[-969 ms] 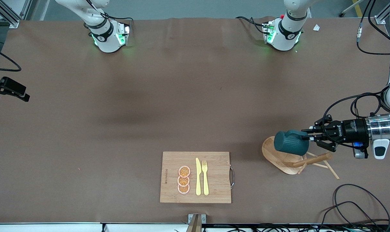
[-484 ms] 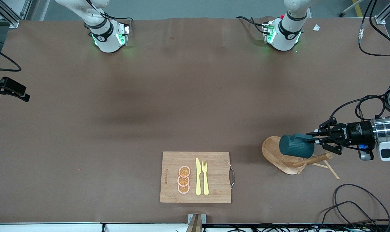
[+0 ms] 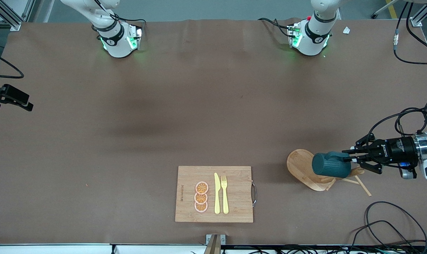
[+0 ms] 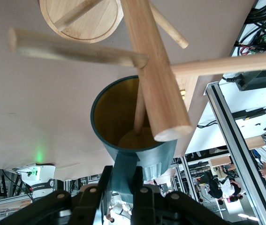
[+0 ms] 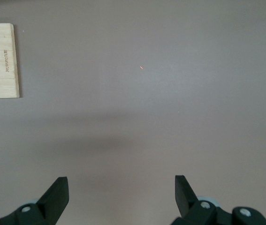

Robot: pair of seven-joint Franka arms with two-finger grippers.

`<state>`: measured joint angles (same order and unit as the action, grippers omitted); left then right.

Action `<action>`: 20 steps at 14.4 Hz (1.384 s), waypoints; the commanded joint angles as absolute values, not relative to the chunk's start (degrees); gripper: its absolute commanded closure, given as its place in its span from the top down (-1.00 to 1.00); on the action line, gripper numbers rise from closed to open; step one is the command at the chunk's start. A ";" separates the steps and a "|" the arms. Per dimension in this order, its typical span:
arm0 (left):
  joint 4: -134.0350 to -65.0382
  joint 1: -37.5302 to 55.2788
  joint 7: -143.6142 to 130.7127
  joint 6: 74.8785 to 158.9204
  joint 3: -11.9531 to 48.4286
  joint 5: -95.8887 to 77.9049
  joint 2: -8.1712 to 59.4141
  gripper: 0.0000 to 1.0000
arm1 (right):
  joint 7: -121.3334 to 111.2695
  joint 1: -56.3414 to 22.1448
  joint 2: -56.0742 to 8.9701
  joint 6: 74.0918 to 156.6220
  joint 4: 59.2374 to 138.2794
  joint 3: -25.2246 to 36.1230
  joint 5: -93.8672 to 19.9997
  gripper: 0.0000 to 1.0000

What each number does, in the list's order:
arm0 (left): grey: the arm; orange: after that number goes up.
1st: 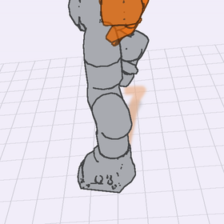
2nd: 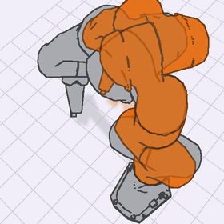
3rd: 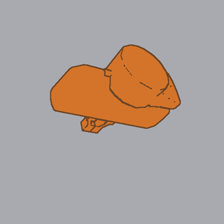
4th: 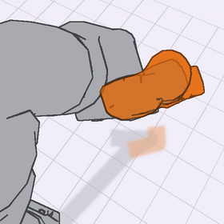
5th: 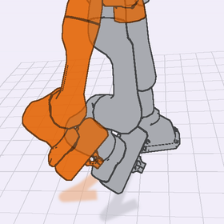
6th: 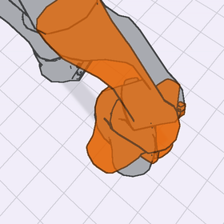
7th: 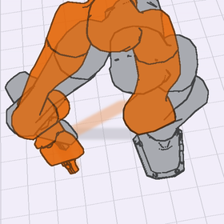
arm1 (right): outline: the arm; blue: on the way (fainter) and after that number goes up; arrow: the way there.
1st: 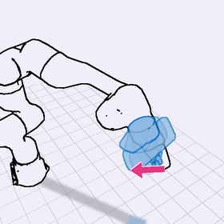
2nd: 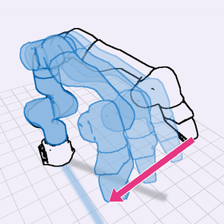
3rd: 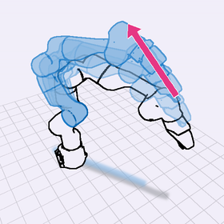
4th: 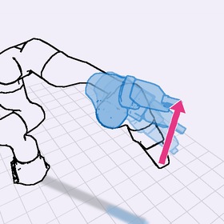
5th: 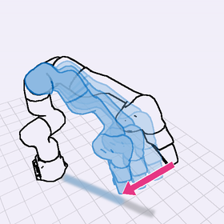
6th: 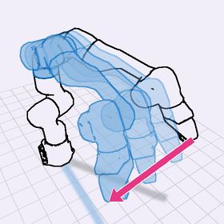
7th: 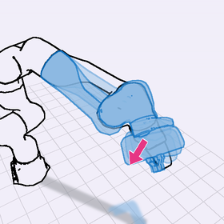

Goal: Pass cup and hang on rack
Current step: 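Hang the mug handle onto a rack peg with the left gripper, then open the left gripper and release the mug on the rack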

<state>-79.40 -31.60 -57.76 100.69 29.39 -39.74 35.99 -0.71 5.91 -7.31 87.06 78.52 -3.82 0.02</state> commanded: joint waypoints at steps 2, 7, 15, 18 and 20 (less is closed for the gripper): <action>-77.61 -31.55 -58.18 99.93 29.53 -40.17 37.18 -0.95 | -0.44 6.33 -6.33 87.28 80.24 -3.87 -0.97 1.00; -77.43 -32.43 -58.01 99.93 29.53 -40.34 38.58 -0.90 | -0.44 6.33 -6.07 87.63 82.44 -3.87 -0.88 1.00; -77.17 -32.34 -57.66 100.28 29.62 -40.52 39.02 0.22 | -0.44 6.50 -4.66 88.24 85.60 -3.69 -0.97 1.00; -76.91 -32.26 -57.66 100.20 29.97 -40.17 38.32 0.99 | -0.44 6.50 -3.17 90.26 88.32 -3.69 -0.97 1.00; -76.47 -32.17 -57.74 100.02 30.06 -39.90 37.27 0.99 | -0.44 6.50 -2.90 90.35 88.59 -3.69 -0.88 1.00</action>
<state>-77.20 -32.33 -57.63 100.66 29.94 -39.74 38.57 -0.69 6.02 -5.81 89.08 85.12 -3.59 0.02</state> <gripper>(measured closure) 0.207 0.000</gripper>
